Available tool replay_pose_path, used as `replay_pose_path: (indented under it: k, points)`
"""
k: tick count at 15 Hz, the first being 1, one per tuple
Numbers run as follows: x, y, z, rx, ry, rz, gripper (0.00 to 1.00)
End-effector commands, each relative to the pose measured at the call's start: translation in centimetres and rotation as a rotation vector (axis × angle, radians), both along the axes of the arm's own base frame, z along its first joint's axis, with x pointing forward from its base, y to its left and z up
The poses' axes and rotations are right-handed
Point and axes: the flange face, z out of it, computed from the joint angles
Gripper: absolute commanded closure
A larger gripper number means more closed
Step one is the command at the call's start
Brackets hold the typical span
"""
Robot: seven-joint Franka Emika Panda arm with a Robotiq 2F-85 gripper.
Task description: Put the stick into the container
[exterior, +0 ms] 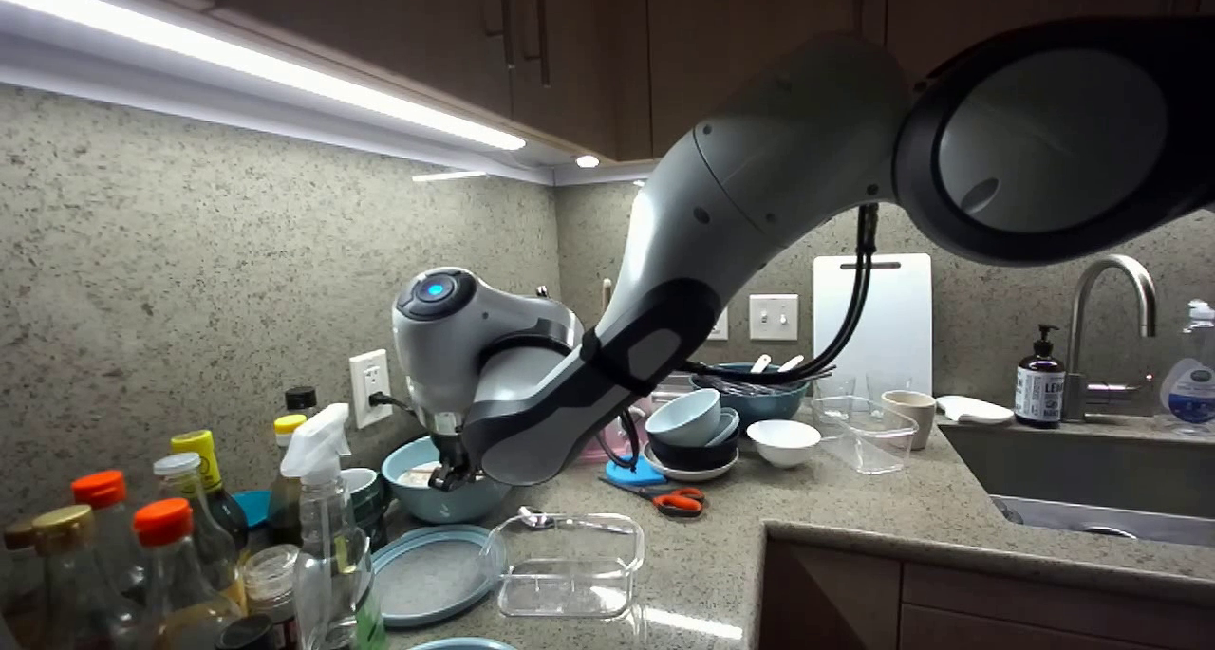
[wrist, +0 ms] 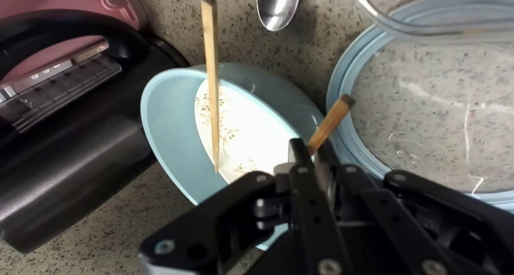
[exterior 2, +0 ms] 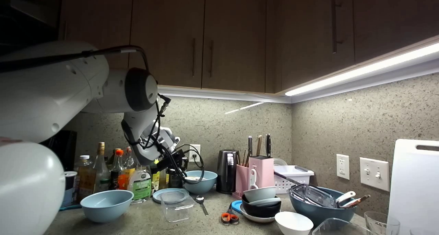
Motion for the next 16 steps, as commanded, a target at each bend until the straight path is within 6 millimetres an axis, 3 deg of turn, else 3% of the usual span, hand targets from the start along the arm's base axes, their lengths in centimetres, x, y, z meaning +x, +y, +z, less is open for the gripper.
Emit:
replay_pose_path:
  k: [1, 8, 12, 13, 16]
  points:
    - [-2.4, -1.1, 1.6, -0.027, 0.117, 0.000, 0.98]
    - [-7.0, -7.1, 5.8, 0.001, 0.092, -0.130, 0.98]
    - [-10.8, -9.9, 7.4, 0.049, 0.129, -0.167, 0.98]
    - [-7.5, -8.6, 6.7, 0.015, 0.109, -0.159, 0.92]
    - [-9.6, -9.7, 7.3, 0.021, 0.127, -0.163, 0.92]
